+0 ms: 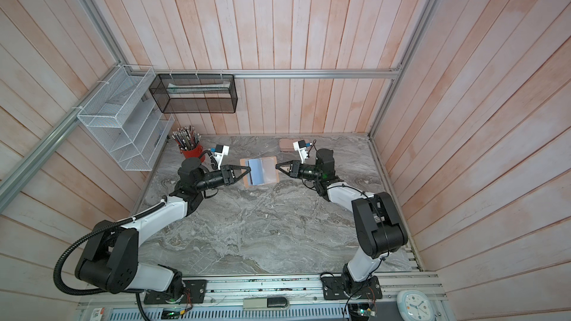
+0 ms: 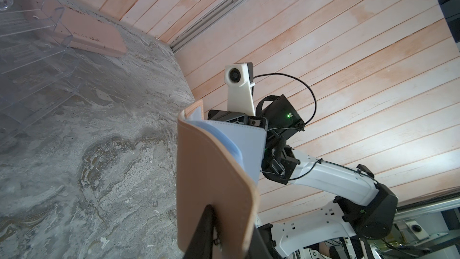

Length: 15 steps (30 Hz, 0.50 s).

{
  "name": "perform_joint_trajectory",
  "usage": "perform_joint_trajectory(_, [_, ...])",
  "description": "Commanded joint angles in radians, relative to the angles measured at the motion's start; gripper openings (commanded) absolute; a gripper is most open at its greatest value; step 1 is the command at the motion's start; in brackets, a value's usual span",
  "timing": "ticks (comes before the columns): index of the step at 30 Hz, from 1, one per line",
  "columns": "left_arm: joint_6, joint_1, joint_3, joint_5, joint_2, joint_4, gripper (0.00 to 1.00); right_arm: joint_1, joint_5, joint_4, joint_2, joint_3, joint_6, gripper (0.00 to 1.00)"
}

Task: Take the credit cards out of the card holder
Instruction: Open the card holder.

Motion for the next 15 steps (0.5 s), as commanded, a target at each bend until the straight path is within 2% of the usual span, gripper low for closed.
perform_joint_trajectory(1, [0.005,-0.013,0.013,0.025,-0.026,0.040,0.20,-0.005,-0.012,0.014,0.016,0.013,0.010,0.00])
perform_joint_trajectory(15, [-0.003,-0.018,0.013,0.023,-0.023,0.047,0.20,-0.006,-0.004,0.022,0.034,0.008,0.018,0.00])
